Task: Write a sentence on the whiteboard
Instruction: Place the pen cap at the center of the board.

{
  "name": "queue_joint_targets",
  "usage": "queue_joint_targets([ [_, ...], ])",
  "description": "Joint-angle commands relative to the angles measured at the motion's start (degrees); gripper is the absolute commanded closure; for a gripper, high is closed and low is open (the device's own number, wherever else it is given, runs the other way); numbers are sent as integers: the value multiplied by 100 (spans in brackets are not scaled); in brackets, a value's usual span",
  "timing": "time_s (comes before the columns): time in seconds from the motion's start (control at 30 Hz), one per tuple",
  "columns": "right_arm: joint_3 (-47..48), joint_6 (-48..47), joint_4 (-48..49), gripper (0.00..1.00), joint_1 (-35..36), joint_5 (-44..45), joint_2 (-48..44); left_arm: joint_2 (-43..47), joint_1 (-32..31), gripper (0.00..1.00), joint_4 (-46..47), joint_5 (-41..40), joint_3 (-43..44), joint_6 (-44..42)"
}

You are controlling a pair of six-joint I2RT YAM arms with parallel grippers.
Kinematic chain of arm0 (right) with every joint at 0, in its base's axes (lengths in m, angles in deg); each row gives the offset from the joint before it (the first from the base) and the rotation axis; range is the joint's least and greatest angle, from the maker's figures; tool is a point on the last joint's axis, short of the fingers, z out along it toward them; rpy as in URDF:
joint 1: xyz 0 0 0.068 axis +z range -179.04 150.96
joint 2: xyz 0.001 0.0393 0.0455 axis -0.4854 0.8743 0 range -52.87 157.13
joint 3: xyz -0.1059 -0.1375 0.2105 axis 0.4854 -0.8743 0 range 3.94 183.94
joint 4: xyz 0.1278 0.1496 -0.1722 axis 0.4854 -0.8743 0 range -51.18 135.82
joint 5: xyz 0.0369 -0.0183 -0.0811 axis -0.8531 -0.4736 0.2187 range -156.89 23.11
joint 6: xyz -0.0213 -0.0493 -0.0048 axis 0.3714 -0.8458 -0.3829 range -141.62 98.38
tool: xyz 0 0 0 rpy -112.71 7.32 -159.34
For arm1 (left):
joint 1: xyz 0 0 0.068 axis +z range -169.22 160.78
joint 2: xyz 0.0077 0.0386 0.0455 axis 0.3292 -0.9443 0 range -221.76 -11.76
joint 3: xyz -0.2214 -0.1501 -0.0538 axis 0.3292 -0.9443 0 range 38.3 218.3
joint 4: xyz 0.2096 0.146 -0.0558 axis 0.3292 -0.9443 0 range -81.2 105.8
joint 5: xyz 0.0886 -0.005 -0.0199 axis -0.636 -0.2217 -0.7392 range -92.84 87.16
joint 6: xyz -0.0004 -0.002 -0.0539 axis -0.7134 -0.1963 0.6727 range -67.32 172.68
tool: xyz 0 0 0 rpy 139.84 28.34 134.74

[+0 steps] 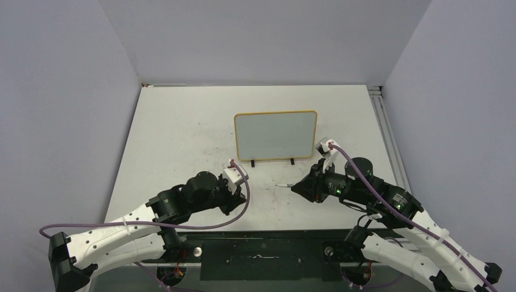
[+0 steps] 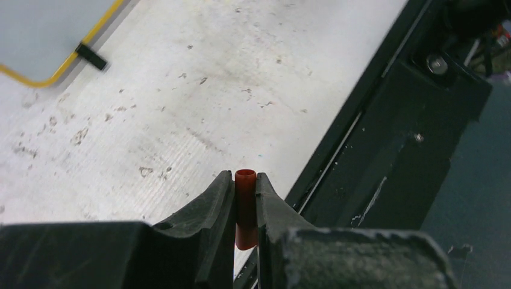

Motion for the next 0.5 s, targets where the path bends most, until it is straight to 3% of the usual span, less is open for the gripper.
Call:
queue_joint_targets([
  [0.0,-305,200,574,95,-11,1101,-379,74,40,100,-32,-1575,-62,1665],
  [0.17,-515,245,831,95,-9,1540,-606,-141,201,98,-207,-2398,-435,2646],
  [0.47,-1057,381,1064,95,0,1602,-661,-995,774,92,684,-2141,-984,3079],
])
